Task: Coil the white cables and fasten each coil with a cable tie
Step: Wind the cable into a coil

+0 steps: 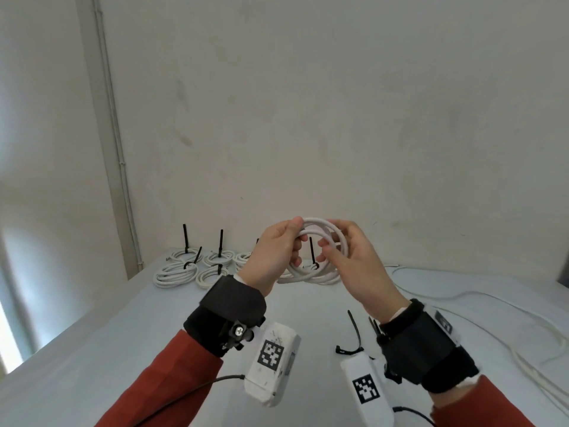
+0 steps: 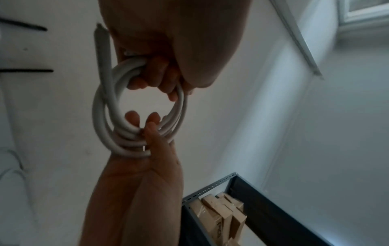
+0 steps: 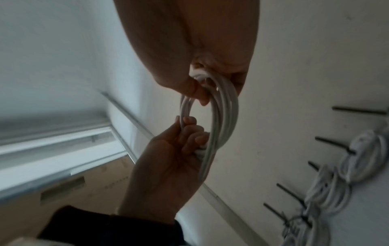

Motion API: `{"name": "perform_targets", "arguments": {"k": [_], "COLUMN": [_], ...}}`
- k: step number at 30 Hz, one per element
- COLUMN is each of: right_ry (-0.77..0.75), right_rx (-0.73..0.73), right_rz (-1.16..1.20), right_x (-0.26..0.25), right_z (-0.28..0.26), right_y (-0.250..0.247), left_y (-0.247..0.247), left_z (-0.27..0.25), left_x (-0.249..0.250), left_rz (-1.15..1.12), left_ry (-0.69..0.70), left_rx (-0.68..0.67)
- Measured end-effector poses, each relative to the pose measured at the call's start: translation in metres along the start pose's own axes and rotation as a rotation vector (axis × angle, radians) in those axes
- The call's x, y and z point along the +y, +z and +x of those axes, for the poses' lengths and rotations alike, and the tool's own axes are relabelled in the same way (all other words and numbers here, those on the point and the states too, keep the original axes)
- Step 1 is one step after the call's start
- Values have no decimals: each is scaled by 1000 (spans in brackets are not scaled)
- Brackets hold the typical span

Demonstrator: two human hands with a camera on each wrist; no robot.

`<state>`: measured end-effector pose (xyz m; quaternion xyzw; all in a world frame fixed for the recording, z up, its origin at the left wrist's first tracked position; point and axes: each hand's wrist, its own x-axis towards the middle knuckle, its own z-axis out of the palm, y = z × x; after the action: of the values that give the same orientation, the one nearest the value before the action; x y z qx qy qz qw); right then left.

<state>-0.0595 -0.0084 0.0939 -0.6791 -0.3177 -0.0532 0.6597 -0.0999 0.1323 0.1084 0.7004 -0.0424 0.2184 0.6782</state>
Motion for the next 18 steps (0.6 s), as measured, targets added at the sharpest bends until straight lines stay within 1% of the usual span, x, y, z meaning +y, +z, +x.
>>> {"name": "perform_targets", "arguments": {"k": [2, 4, 7, 9, 11, 13, 14, 16, 18], "right_ry": [-42, -44, 19, 55, 77, 109, 133, 176, 183], "right_rx": [-47, -101, -154, -154, -145, -111, -78, 12, 123], "right_rz": [-159, -218, -155, -91, 23, 168, 242, 367, 422], "right_x": [-2, -2, -3, -3, 0, 3, 4, 4, 6], "right_z": [2, 3, 3, 1, 0, -1, 0, 1, 4], "right_y": [-2, -5, -7, -7, -4, -1, 0, 1, 0], "left_y": [-1, -2, -2, -4, -8, -13, -15, -19, -19], "left_z": [2, 4, 7, 9, 10, 11, 11, 11, 8], "left_x": [3, 8, 15, 18, 21, 24, 24, 20, 9], "left_rz": [114, 223, 300, 321, 392, 409, 385, 280, 70], "left_ry": [-7, -7, -37, -39, 17, 82, 107, 131, 63], "left_rx": [-49, -77, -103, -178, -247, -263, -238, -109, 18]}}
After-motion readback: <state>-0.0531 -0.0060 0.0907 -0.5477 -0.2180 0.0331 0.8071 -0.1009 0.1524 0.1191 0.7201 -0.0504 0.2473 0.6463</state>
